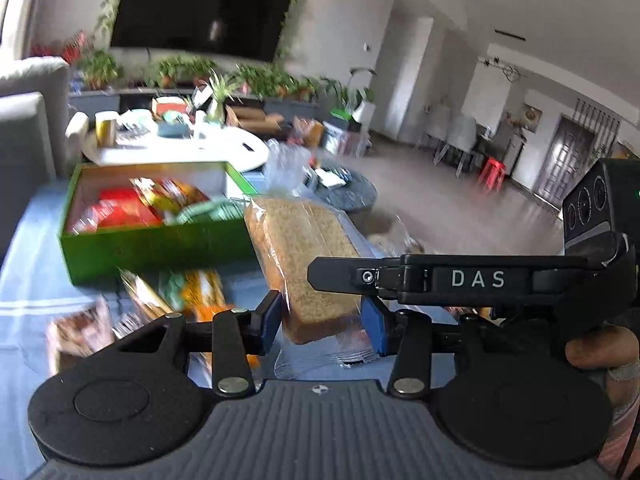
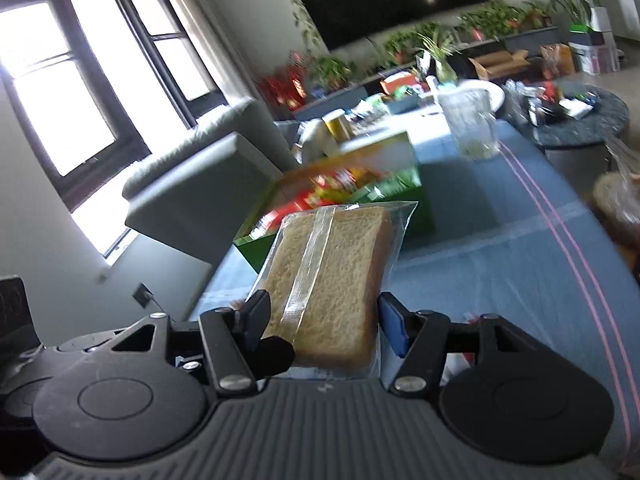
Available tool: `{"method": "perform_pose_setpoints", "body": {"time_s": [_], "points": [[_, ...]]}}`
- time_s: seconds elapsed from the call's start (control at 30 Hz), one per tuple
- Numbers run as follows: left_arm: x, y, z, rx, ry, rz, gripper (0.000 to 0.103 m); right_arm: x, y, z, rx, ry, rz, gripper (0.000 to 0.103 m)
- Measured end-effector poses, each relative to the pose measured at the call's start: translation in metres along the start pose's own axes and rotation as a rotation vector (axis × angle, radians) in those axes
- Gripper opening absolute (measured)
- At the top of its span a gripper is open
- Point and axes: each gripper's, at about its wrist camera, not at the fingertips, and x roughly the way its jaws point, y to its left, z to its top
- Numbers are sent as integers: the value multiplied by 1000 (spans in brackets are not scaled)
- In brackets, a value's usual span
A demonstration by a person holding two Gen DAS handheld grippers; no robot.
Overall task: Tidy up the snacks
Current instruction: 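Grasp the wrapped bread loaf with the right gripper and lift, then lower the bread loaf into the green box and open the right gripper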
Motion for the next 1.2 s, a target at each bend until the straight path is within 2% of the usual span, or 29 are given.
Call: {"method": "perform_pose_setpoints", "body": {"time_s": [0.17,0.47,0.77,1.2], "points": [[-3,18,15,-15,-37,59,41,20,14,17,-20,-10,52,77],[2,60,37,-33,-44,156,41,66,40,38,-53,24,108,77],[33,114,61,-103,-29,203,42,118,47,62,-41,80,138,77],[85,171,88,-129,-8,250,43,189,44,94,23,144,128,77]]}}
